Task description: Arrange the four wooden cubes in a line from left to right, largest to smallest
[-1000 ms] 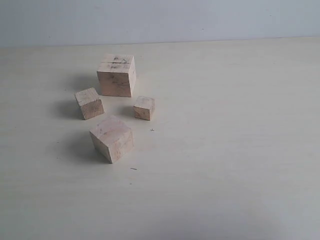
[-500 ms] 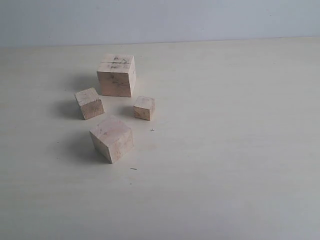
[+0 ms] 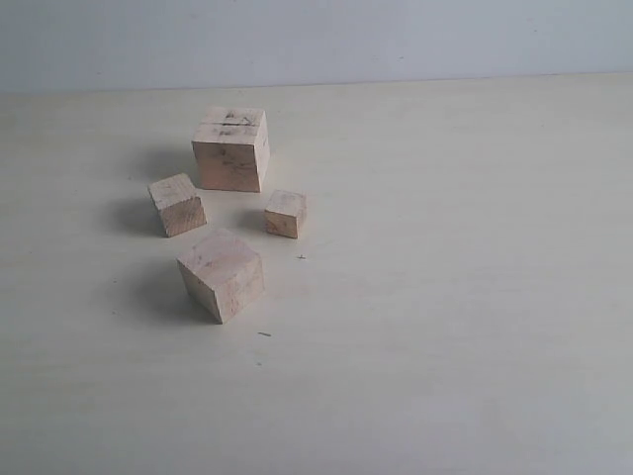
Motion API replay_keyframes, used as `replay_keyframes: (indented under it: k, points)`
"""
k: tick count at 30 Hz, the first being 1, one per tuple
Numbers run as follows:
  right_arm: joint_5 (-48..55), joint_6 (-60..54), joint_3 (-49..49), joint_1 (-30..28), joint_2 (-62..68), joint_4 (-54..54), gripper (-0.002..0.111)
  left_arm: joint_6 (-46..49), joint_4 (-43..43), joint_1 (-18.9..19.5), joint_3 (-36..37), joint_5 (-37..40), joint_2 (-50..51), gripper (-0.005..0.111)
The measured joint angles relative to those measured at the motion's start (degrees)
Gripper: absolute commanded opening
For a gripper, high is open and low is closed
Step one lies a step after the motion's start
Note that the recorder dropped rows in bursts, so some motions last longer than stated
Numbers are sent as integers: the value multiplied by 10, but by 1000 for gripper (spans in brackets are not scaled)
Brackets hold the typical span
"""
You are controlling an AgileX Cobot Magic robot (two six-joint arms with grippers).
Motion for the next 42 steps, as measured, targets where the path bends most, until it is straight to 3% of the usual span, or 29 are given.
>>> replay_keyframes:
  k: [6, 12, 17, 23, 32, 37, 42]
  points:
    - [68, 3, -123, 0, 83, 3, 0, 0, 0, 0, 0, 0, 0, 0]
    - [256, 4, -292, 9, 251, 16, 0, 0, 0, 0, 0, 0, 0, 0]
    - [438, -41, -410, 74, 416, 102, 0, 0, 0, 0, 0, 0, 0, 0]
    - [617, -107, -454, 128, 595, 244, 0, 0, 0, 0, 0, 0, 0, 0]
    - [569, -164, -456, 132, 727, 336, 0, 0, 0, 0, 0, 0, 0, 0]
    - [528, -437, -462, 132, 769, 467, 4, 0, 0, 0, 0, 0, 0, 0]
    - [555, -631, -505, 132, 829, 562, 26, 0, 0, 0, 0, 0, 0, 0]
